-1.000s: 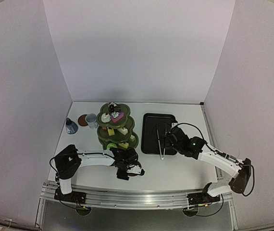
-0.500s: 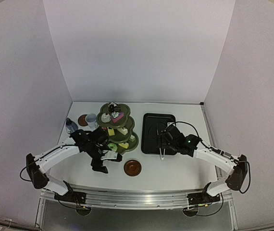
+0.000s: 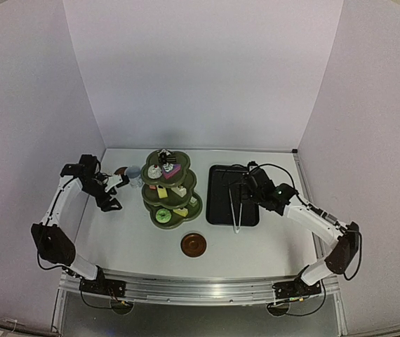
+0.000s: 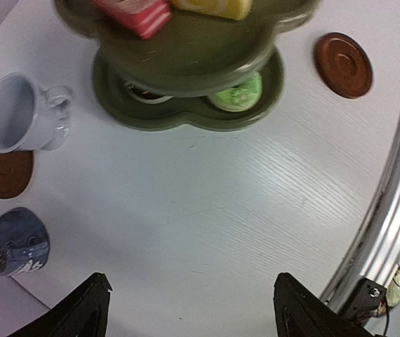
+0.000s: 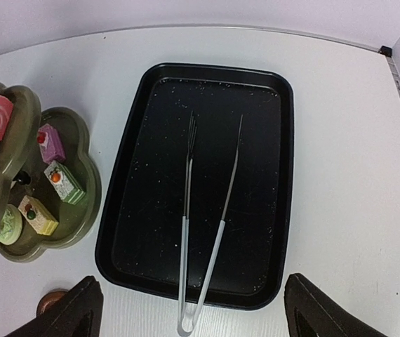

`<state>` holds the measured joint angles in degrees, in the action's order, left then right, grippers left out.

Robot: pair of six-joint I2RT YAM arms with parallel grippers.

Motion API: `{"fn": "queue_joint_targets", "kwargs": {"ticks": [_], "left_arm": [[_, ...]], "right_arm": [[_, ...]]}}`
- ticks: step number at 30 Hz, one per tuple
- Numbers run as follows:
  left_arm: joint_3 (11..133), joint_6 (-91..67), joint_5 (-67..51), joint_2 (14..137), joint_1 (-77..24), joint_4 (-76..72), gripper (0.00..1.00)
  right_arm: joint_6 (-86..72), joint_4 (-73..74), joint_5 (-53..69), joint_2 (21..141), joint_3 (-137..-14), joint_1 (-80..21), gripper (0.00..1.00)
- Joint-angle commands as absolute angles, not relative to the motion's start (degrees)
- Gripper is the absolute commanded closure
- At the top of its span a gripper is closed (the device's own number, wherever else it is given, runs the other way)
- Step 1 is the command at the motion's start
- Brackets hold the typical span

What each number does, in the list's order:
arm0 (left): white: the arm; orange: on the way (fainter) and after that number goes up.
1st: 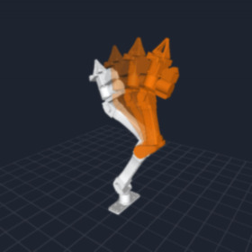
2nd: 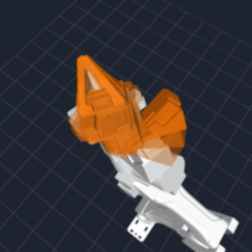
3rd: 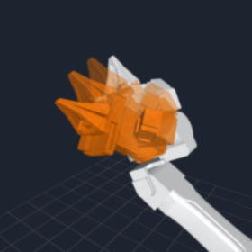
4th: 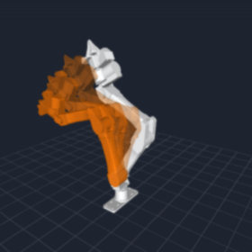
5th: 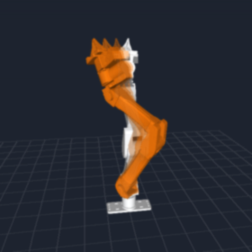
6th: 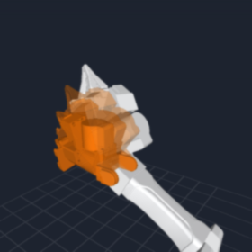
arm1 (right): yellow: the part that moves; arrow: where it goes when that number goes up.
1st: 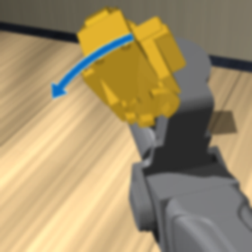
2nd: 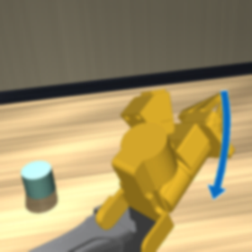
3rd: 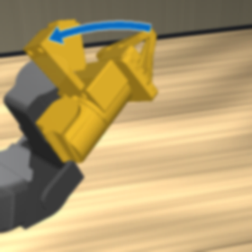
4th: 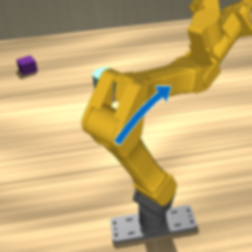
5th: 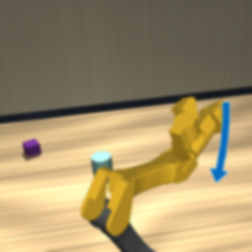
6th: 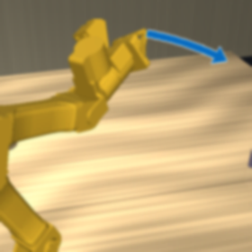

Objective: Serve the afternoon tea

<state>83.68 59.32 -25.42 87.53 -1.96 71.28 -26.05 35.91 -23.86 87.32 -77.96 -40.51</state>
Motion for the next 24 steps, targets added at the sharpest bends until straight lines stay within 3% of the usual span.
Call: {"fn": "queue_joint_targets", "kwargs": {"ticks": [1,4,9,15,24], "left_arm": [[90.4,65.7,-31.9,95.6,4.6,59.7,0.19],[99.2,71.3,-30.3,104.9,4.7,64.4,0.21],[101.6,79.9,-28.2,112.8,4.7,60.3,0.19],[114.6,80.7,-27.3,125.9,5.5,65.7,0.19],[118.8,77.3,-25.9,134.2,5.0,59.3,0.19]], "right_arm": [[-22.1,36.1,-20.5,90.0,-80.0,-39.5,0.13],[-21.4,36.1,-19.6,91.0,-79.5,-39.4,0.13],[-21.8,36.1,-19.3,91.7,-77.7,-39.2,0.13],[-22.6,36.1,-18.4,92.3,-76.9,-39.2,0.14],[-21.7,36.2,-17.2,95.2,-79.3,-39.2,0.14]]}}
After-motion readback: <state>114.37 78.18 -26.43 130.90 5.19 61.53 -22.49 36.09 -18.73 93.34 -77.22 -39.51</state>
